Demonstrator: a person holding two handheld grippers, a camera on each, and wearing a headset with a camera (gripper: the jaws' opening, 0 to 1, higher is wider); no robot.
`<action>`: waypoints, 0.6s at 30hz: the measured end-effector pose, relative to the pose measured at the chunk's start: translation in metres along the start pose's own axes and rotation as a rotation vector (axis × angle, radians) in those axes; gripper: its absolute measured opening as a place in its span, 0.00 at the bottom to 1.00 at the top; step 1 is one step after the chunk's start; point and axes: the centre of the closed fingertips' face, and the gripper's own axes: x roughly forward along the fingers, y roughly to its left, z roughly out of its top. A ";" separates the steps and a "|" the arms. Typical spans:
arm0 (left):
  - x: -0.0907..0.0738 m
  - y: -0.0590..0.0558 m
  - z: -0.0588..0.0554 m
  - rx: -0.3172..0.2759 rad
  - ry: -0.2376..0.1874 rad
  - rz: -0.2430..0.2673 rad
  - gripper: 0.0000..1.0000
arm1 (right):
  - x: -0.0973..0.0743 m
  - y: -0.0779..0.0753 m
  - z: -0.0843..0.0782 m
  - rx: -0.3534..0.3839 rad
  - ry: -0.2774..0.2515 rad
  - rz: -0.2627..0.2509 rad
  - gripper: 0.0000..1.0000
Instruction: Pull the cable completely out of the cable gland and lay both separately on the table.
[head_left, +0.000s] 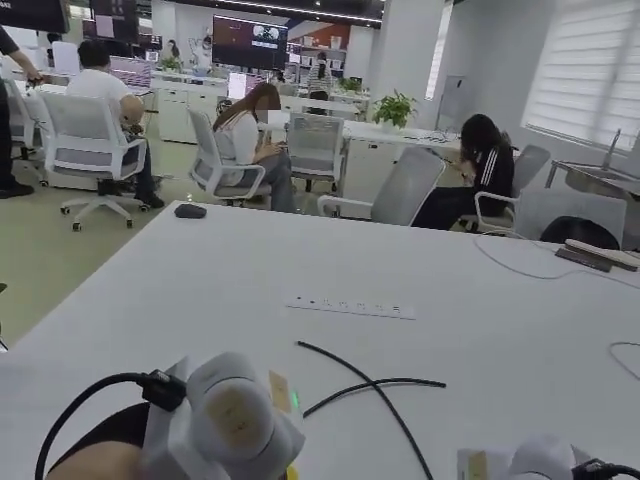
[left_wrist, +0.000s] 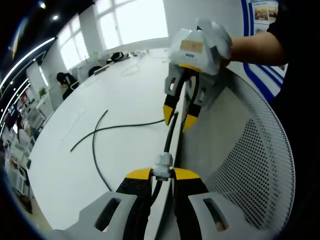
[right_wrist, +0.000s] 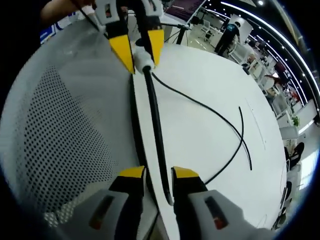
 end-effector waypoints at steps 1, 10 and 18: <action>0.001 0.000 0.000 0.001 0.001 -0.001 0.16 | -0.003 0.002 0.004 -0.012 0.009 0.002 0.22; 0.002 -0.001 0.002 0.002 -0.007 0.009 0.16 | -0.004 0.010 0.044 -0.075 -0.053 -0.017 0.20; 0.003 -0.003 -0.001 0.012 0.001 0.015 0.16 | -0.003 0.002 0.047 -0.067 -0.074 -0.081 0.03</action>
